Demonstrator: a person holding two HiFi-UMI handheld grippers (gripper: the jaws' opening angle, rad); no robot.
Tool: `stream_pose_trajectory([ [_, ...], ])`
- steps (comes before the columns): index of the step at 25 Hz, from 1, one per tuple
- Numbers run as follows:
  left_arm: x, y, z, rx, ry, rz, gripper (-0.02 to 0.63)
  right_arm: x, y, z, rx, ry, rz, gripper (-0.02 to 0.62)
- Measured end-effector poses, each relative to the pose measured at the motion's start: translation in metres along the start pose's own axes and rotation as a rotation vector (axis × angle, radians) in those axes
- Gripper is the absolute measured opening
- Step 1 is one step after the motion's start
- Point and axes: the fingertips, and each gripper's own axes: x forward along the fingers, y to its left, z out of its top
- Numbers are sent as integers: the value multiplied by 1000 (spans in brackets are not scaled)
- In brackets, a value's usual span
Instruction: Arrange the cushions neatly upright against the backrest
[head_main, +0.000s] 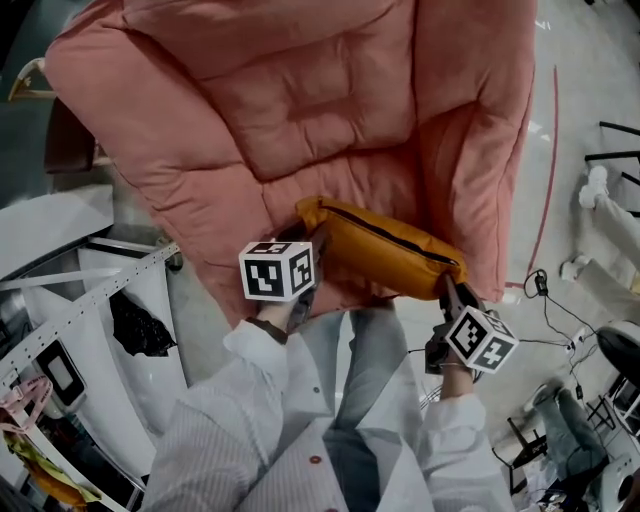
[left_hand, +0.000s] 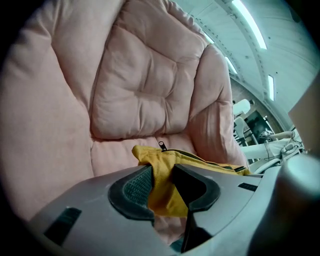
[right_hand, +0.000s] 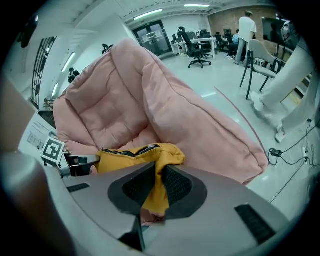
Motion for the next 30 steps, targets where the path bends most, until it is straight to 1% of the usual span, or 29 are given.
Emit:
stream_pose_trajectory([
  [7,-20,14,2,-83,-70,28,143,5,22,28,-108,-18,11,54],
  [13,-31,14,11,-108,-110,30,141,9,29,44,-131,-25,15,54],
  [17,-41,17,20,-130,-142,39,140,10,41,59,-142,-34,24,52],
  [23,-54,32,32,-196,-188,64,138,23,68,90,-211,-49,60,51],
  [30,-74,44,59,-248,-286,104,137,42,101,132,-307,-58,120,51],
])
